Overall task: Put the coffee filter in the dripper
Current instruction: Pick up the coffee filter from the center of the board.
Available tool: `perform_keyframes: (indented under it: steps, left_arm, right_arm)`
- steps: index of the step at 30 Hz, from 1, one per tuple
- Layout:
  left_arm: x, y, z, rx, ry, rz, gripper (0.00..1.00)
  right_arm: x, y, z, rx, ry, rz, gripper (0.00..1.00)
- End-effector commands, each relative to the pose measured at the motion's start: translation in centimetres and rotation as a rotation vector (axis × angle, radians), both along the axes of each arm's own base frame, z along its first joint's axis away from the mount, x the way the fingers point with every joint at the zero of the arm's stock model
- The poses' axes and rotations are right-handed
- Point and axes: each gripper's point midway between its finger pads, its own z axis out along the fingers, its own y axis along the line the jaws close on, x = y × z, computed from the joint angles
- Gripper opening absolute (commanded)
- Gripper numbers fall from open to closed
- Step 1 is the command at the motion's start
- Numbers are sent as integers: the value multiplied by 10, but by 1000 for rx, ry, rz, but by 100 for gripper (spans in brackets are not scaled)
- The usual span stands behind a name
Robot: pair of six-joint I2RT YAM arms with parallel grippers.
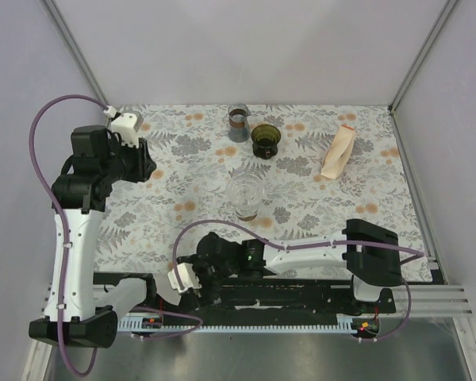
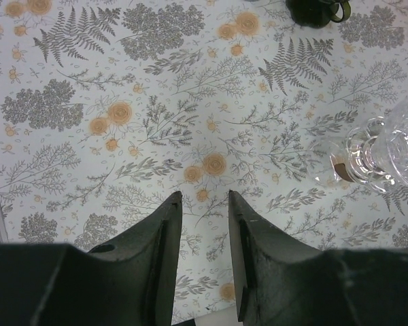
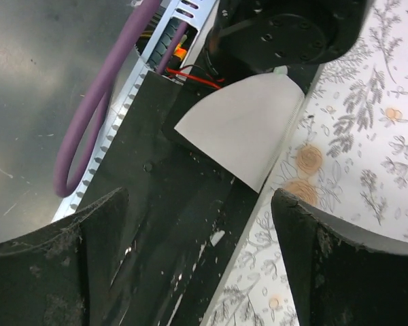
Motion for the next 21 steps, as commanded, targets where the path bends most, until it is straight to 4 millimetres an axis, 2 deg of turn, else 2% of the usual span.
perform_keyframes:
  steps: [1,2,4,9,14,16,19,21]
  left_arm:
    - [7,-3,24,-22,-87,-23,40]
    - [8,-3,25,-23,-92,-28,40]
    - [11,8,28,-25,-100,8,40]
    - [12,10,31,-34,-101,-1,40]
    - [13,11,36,-21,-102,-5,40]
    - [15,11,37,-17,-98,-8,40]
    - [18,10,37,-23,-85,-19,40]
    - [19,8,36,-29,-76,-27,40]
  right_arm:
    - [-21,28,6,138,3,96,91]
    - [-24,32,2,133,21,91,90]
    - [-24,38,-3,129,56,61,86]
    - [-20,52,-12,109,102,-11,80]
    - [-25,77,-34,-24,91,-92,72]
    - [-27,81,-40,-60,106,-123,68]
    - [-18,82,-44,-79,118,-207,62]
    - [-14,75,-54,-126,118,-249,59]
